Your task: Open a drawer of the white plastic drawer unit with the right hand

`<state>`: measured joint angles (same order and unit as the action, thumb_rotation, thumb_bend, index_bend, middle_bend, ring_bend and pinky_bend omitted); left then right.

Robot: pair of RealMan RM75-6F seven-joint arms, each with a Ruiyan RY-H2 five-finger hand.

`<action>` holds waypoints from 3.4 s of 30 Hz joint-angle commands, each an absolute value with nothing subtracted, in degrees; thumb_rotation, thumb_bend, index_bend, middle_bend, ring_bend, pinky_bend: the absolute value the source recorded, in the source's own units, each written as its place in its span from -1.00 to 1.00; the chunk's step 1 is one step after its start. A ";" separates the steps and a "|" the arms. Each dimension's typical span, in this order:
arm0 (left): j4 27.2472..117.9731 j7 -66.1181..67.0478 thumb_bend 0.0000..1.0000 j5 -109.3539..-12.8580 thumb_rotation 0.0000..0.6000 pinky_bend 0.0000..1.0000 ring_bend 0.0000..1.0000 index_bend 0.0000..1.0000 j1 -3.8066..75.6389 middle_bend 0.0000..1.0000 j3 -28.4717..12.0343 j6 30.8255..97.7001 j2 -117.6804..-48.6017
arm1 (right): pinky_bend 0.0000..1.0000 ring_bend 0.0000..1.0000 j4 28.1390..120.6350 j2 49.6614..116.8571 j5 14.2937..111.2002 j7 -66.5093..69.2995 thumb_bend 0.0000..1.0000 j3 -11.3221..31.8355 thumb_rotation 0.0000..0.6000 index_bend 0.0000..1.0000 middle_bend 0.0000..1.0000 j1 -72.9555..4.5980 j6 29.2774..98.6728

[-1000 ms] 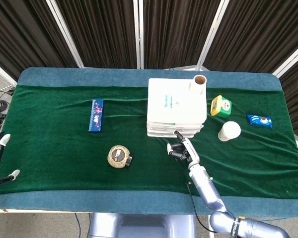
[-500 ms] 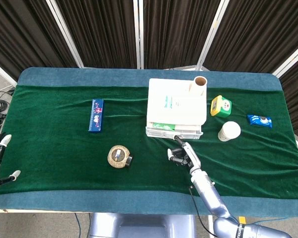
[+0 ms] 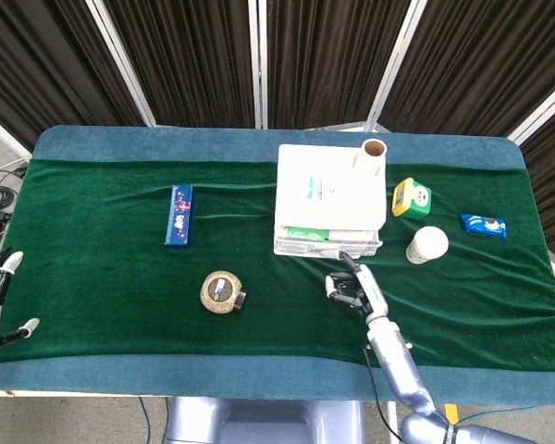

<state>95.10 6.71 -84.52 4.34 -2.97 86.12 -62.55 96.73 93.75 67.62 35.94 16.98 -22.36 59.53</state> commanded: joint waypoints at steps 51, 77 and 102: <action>95.33 4.88 -0.69 -86.33 1.00 -1.00 -1.00 -1.00 3.62 -1.00 -3.12 88.68 -61.86 | 0.67 0.99 110.37 82.10 65.30 -32.36 0.00 14.55 1.00 -0.58 0.94 -22.94 73.35; 96.37 5.49 -0.69 -86.83 1.00 -1.00 -1.00 -1.00 3.41 -1.00 -2.63 88.40 -60.60 | 0.67 0.99 108.54 86.37 54.14 -40.49 0.11 16.70 1.00 -0.29 0.94 -29.62 74.91; 96.98 5.78 -0.69 -86.93 1.00 -1.00 -1.00 -1.00 3.28 -1.00 -2.49 88.38 -60.48 | 0.68 0.99 114.80 84.23 58.13 -39.28 0.21 10.59 1.00 0.01 0.96 -27.81 79.58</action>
